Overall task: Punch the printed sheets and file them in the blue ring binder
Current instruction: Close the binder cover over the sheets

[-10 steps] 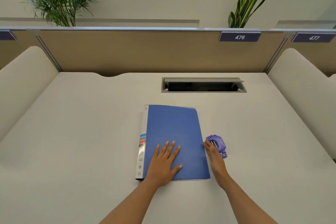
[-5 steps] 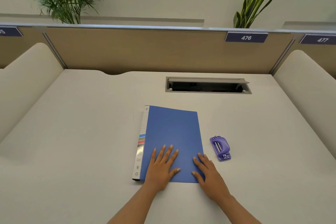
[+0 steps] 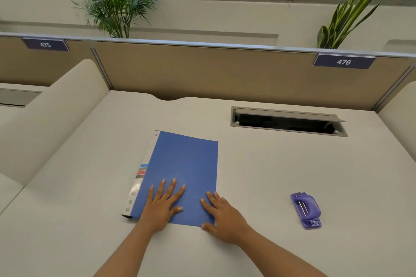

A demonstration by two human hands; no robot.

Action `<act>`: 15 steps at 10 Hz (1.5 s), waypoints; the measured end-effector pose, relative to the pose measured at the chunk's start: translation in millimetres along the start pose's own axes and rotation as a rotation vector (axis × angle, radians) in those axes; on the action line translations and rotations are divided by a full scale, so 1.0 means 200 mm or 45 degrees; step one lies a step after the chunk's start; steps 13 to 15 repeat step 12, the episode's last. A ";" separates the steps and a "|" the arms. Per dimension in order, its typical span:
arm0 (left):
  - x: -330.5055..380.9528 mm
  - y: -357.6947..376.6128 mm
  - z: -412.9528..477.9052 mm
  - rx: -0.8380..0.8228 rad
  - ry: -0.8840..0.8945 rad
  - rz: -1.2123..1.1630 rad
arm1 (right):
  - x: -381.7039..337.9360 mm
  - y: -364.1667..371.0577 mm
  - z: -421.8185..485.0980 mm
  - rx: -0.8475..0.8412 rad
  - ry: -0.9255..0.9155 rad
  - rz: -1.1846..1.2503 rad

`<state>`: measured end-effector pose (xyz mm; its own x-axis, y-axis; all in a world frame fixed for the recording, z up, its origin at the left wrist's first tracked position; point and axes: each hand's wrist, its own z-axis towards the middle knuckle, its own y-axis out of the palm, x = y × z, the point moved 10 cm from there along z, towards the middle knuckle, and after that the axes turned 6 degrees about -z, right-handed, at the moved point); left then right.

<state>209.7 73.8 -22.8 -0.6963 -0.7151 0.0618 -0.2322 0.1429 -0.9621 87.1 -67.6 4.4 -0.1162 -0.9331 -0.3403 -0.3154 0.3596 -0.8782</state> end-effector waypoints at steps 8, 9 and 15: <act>-0.47 -0.31 0.77 -0.050 -0.244 -0.197 | 0.01 -0.29 0.96 -0.031 0.202 -0.096; -0.47 -0.31 0.76 -0.041 -0.244 -0.197 | 0.02 -0.28 0.95 -0.014 0.196 -0.122; -0.39 -0.44 0.71 0.070 -0.146 -0.088 | 0.03 -0.31 0.89 -0.136 0.209 -0.090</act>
